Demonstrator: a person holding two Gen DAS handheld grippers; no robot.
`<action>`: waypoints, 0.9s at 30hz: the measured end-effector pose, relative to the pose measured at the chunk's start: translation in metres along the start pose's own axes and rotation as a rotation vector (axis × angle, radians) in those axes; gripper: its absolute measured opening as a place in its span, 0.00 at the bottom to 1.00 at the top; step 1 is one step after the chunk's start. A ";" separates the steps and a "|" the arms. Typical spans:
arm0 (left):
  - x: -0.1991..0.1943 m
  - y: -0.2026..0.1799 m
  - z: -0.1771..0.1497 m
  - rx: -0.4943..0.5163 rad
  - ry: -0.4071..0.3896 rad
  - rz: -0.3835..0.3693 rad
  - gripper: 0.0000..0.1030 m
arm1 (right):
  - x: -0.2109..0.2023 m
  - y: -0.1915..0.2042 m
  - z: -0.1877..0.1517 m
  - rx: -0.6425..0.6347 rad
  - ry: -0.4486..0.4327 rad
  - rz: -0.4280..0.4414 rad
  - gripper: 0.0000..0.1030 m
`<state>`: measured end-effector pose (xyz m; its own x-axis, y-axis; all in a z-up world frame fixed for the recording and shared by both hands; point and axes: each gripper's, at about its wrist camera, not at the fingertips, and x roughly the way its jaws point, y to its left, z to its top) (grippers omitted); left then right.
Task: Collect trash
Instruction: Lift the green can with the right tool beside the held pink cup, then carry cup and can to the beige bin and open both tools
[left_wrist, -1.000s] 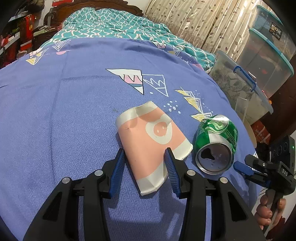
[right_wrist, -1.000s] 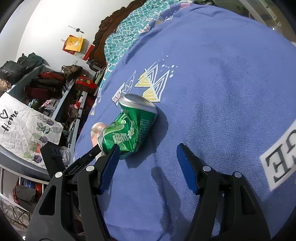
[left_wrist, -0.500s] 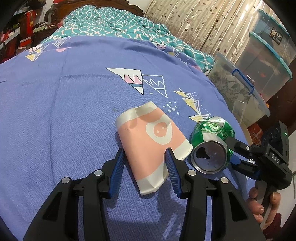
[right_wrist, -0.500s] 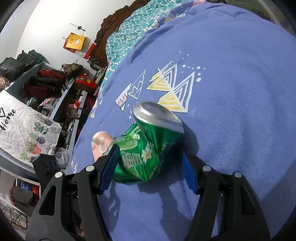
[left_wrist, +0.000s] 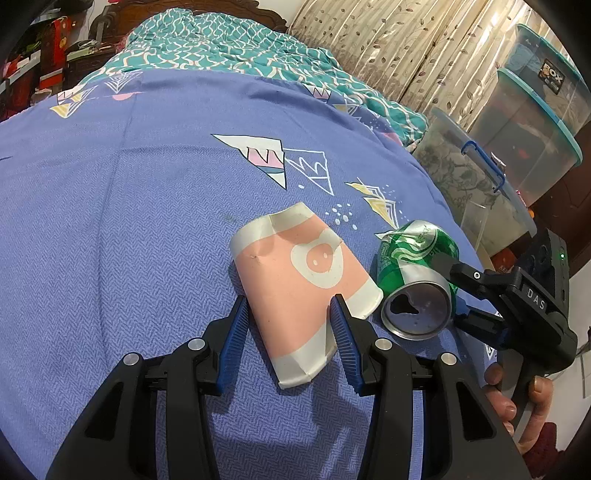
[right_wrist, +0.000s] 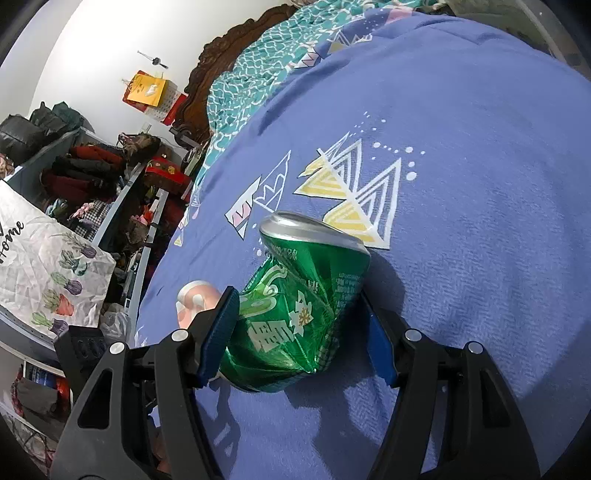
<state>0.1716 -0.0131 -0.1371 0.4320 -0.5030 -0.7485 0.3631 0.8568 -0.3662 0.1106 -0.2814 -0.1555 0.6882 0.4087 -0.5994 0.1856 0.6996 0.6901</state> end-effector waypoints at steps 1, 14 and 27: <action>0.000 0.000 0.000 0.000 0.000 0.000 0.43 | 0.001 0.000 0.001 0.000 0.002 0.001 0.63; -0.001 0.004 0.002 -0.026 0.005 -0.013 0.37 | -0.007 -0.019 -0.002 0.082 0.043 0.093 0.23; -0.006 -0.017 0.016 -0.013 0.009 -0.015 0.30 | -0.046 -0.042 0.009 0.089 -0.037 0.102 0.20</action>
<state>0.1758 -0.0261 -0.1173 0.4190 -0.5146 -0.7481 0.3584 0.8508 -0.3844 0.0778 -0.3346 -0.1533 0.7315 0.4523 -0.5102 0.1735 0.6001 0.7808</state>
